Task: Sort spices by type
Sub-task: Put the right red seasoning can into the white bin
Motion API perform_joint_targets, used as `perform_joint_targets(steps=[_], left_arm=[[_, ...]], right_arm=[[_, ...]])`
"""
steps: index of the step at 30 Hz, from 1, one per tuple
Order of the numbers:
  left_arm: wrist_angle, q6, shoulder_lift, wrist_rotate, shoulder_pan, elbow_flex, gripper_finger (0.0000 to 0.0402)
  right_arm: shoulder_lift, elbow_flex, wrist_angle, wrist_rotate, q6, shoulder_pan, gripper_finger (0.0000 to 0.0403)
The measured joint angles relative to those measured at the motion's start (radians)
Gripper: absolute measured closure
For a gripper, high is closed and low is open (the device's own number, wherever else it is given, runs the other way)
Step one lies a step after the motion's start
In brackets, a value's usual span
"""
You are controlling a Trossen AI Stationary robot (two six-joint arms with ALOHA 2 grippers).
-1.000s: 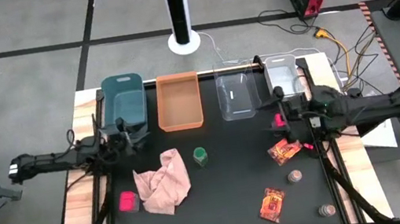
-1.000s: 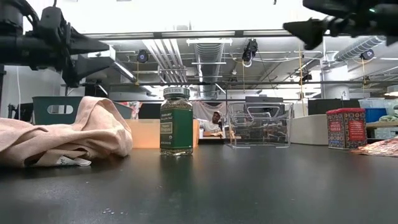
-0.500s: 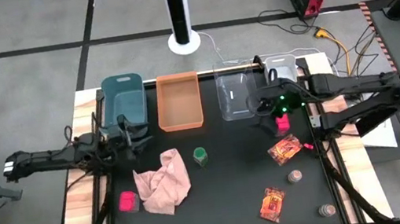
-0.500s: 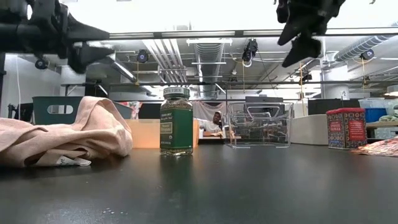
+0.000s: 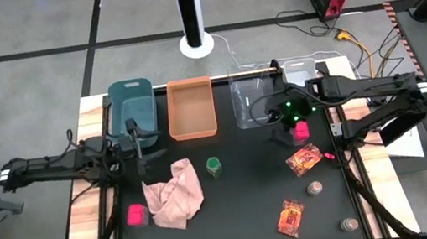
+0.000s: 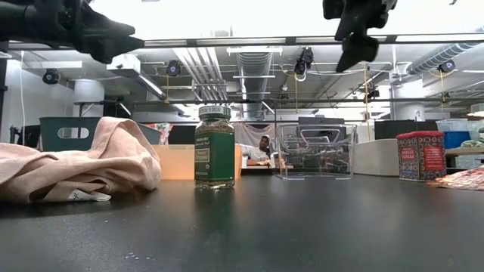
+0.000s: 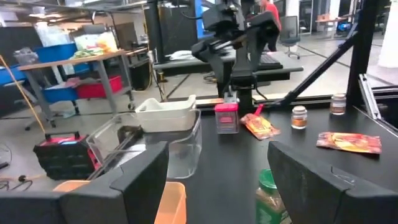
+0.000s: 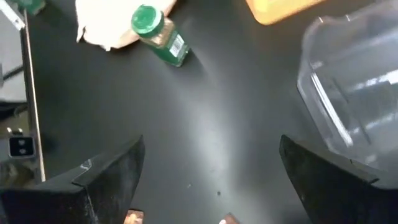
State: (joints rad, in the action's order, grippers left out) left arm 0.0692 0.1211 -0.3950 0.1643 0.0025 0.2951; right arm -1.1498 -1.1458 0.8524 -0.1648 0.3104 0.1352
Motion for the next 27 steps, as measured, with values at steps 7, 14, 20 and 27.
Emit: perform_joint_targets(steps=[7,14,20,27], left_arm=[[0.002,-0.041,-0.021,0.001,0.0,0.0,0.0142],[0.002,-0.069,-0.024,0.001,0.0,0.004,0.0142],[-0.003,-0.082,-0.024,0.001,0.0,0.005,0.0142],[-0.008,-0.104,-0.024,0.001,0.0,0.005,0.0142]], right_arm=[[-0.066,-0.005,-0.088,0.0,-0.021,0.0,0.004],[-0.137,-0.006,-0.192,0.0,-0.023,0.0,0.004],[-0.205,-0.012,-0.271,0.0,0.012,0.0,0.004],[-0.275,-0.042,-0.202,0.0,0.115,0.001,0.004]])
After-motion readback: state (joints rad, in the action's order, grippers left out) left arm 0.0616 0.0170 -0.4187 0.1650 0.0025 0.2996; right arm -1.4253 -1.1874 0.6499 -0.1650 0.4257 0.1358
